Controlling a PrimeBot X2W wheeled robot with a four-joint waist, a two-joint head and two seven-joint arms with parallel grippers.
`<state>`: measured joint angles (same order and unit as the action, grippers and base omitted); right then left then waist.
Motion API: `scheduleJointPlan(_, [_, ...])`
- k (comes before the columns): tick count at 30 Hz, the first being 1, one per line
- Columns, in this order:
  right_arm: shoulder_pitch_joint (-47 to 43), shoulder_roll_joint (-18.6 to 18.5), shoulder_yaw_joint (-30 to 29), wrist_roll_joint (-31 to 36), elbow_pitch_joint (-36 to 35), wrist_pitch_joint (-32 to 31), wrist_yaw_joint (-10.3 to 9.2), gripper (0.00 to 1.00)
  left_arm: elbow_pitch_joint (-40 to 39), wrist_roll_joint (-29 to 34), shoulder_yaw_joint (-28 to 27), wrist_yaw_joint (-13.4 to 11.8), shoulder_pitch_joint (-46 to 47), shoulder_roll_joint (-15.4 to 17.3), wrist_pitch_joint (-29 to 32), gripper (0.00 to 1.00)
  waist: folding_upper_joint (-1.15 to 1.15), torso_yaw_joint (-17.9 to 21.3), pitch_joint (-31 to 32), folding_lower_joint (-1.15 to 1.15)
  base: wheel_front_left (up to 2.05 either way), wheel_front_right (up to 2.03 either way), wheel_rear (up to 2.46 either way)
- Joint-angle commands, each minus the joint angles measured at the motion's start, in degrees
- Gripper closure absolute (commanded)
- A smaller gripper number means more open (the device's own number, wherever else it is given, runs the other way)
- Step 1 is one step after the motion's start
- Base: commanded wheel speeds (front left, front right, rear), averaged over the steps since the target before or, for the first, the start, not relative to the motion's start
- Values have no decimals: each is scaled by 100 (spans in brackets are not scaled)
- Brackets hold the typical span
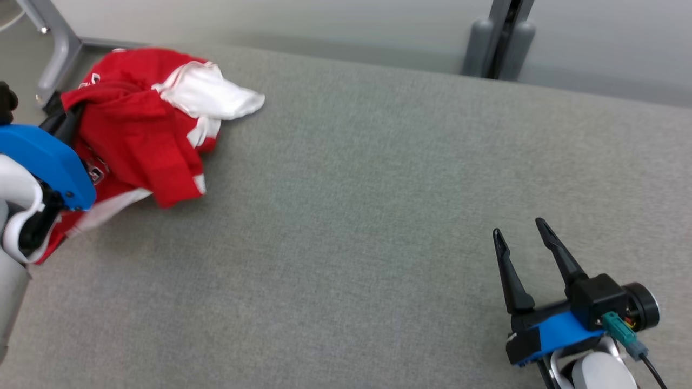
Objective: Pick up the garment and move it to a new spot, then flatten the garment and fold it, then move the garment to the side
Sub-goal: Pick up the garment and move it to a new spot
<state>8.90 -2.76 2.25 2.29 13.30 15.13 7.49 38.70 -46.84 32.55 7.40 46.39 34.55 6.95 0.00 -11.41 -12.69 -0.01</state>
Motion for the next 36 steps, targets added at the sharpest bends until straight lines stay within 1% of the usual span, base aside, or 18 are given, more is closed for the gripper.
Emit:
scheduleJointPlan(1, [-86, -23, -4, -39, 19, 4, 1, 0, -107, 12, 38, 10, 117, 54, 8, 100, 0, 230, 276, 1, 0, 0, 0])
scheduleJointPlan(3, [-179, -21, -17, -128, 52, 3, 1, 0, -417, 12, 98, 10, 189, 201, 73, 100, 0, 340, 470, 1, 0, 0, 0])
scheduleJointPlan(6, [-301, -23, -74, -264, 84, 3, 1, 0, -948, 11, 221, 10, 252, 291, 203, 100, 0, 549, 716, 1, 0, 0, 0])
scheduleJointPlan(9, [-421, -22, -174, -302, 96, 3, 1, 0, -1536, 49, 383, 10, 310, 220, 374, 100, 0, 762, 871, 1, 0, 0, 0])
scheduleJointPlan(12, [-485, -21, -258, -336, 85, 3, 1, 0, -2096, -29, 504, -6, 327, 16, 529, 100, 0, 1022, 947, 1, 0, 0, 0])
scheduleJointPlan(17, [-513, -20, -433, -366, 20, 3, 1, 0, -2893, -277, 700, -78, 243, -504, 723, 100, 0, 1419, 866, 1, 0, 0, 0])
scheduleJointPlan(21, [-416, -20, -495, -389, -32, 3, 1, 0, -3148, -342, 894, -133, 10, -912, 635, 100, 0, 1692, 615, 1, 0, 0, 0])
scheduleJointPlan(24, [-279, -18, -463, -442, -68, 3, 1, 0, -2912, -181, 1141, -123, -157, -1158, 425, 100, 0, 1849, 353, 1, 0, 0, 0])
scheduleJointPlan(27, [-190, -21, -406, -507, -88, 3, 1, 0, -2371, -25, 1413, -86, -357, -1439, 123, 100, 0, 1971, 79, 1, 0, 0, 0])
scheduleJointPlan(31, [-45, -19, -337, -570, -110, 4, 1, 0, -1432, 304, 1787, -35, -505, -1652, -328, 100, 0, 2057, -183, 1, 0, 0, 0])
scheduleJointPlan(35, [27, -20, -317, -608, -108, 4, 1, 0, -606, 512, 1927, -22, -557, -1799, -929, 100, 0, 2073, -299, 1, 0, 0, 0])
scheduleJointPlan(36, [28, -20, -320, -596, -100, 4, 1, 0, -456, 517, 1925, -26, -570, -1839, -1075, 91, 0, 2058, -306, 1, 0, 0, 0])
